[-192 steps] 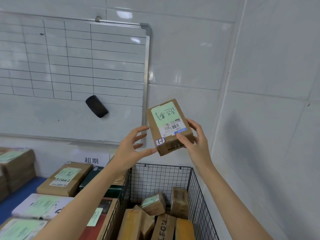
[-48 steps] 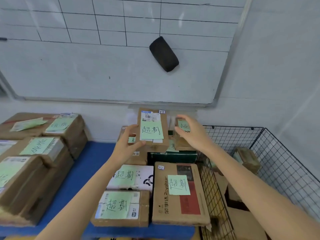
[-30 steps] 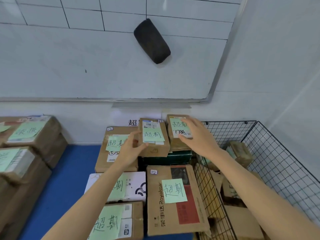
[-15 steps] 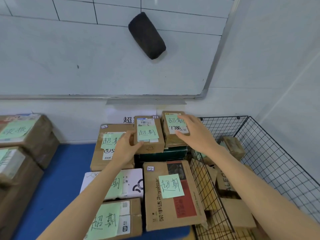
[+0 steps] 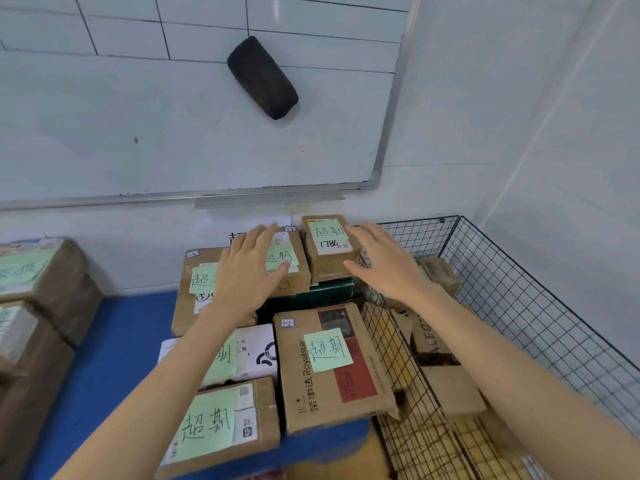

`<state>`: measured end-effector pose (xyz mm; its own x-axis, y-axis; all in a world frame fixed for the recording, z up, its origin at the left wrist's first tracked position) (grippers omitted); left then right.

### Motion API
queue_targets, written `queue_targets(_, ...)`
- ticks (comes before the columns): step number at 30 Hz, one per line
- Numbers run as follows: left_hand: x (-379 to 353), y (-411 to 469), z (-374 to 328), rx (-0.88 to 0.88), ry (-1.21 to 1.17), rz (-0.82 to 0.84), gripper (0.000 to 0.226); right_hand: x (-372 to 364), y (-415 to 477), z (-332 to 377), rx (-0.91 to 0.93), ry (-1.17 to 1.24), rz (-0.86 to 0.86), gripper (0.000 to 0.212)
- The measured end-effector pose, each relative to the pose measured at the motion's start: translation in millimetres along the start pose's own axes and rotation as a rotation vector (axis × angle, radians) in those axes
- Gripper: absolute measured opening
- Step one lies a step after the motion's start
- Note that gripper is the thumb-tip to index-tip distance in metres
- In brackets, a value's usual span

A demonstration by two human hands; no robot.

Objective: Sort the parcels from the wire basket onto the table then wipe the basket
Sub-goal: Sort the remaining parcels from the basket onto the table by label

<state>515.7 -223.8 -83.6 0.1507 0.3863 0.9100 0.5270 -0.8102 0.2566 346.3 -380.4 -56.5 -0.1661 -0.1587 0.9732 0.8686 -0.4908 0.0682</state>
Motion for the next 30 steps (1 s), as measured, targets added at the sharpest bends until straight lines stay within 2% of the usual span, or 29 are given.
queue_targets(6,4.0,-12.3,-31.1,-0.018,0.022,-0.013,0.069,24.1,-36.3,-36.0,-0.070,-0.081,0.006,0.071)
queue_targets(14,0.7,-28.4,-98.5,-0.021,0.024,-0.018,0.074,40.7,-86.4,-117.3,-0.092,-0.113,0.061,0.072)
queue_targets(25,-28.9,-49.7,-265.3,-0.035,-0.008,-0.054,0.075,42.3,-138.3,-243.4,-0.056,-0.062,0.193,0.079)
queue_targets(30,-68.0,-50.7,-327.5,-0.079,-0.002,0.066,0.073,23.9,-156.4,-268.4,-0.042,0.030,0.296,0.081)
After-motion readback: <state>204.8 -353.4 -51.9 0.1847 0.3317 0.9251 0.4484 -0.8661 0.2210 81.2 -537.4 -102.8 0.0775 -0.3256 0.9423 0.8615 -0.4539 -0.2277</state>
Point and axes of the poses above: each hand's wrist, its own y-axis towards the middle knuckle, its own x-axis out of the back of the hand, z = x × y, the point moved 5 cm from there along y, towards the middle knuckle, and after that the axes turned 9 degrees about z, right-handed, at the moved point
